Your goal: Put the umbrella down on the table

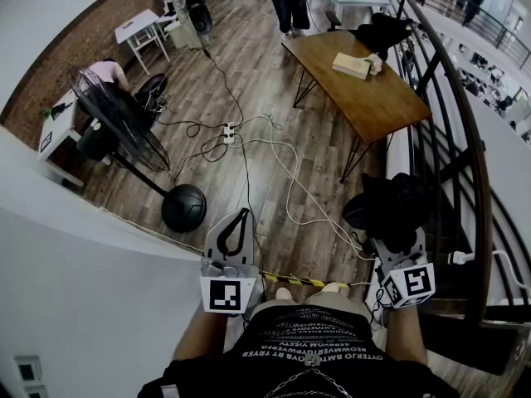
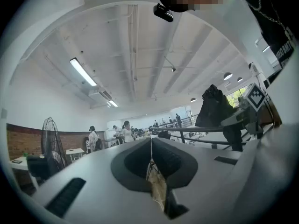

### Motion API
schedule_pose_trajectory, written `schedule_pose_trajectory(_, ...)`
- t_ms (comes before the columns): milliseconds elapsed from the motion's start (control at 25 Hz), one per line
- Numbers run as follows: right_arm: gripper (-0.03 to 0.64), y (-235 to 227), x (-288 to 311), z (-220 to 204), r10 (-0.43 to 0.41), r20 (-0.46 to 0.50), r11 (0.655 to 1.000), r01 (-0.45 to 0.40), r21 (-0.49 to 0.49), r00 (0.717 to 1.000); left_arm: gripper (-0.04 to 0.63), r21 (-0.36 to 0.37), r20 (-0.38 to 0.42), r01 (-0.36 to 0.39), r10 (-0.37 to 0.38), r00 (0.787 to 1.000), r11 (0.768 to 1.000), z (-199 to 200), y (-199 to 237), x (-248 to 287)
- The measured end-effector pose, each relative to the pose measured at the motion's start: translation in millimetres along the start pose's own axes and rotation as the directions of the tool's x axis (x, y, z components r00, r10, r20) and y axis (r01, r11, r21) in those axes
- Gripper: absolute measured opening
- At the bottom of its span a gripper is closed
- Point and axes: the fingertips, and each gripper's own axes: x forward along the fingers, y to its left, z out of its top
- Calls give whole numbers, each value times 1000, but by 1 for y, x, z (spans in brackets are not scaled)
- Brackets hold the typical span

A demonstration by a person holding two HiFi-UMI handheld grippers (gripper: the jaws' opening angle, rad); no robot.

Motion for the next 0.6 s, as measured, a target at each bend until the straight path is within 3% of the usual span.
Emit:
schedule_pose_trajectory(240, 296, 24, 12, 0, 2, -13, 1000, -2, -5, 1000, 29, -10, -24, 6, -7, 1000, 1000, -21, 24, -1)
schedule_pose_trajectory(600, 296, 2, 45, 3, 29, 16, 998, -28, -50, 999, 29, -22, -7, -8, 8, 1000, 1000, -25, 34, 48)
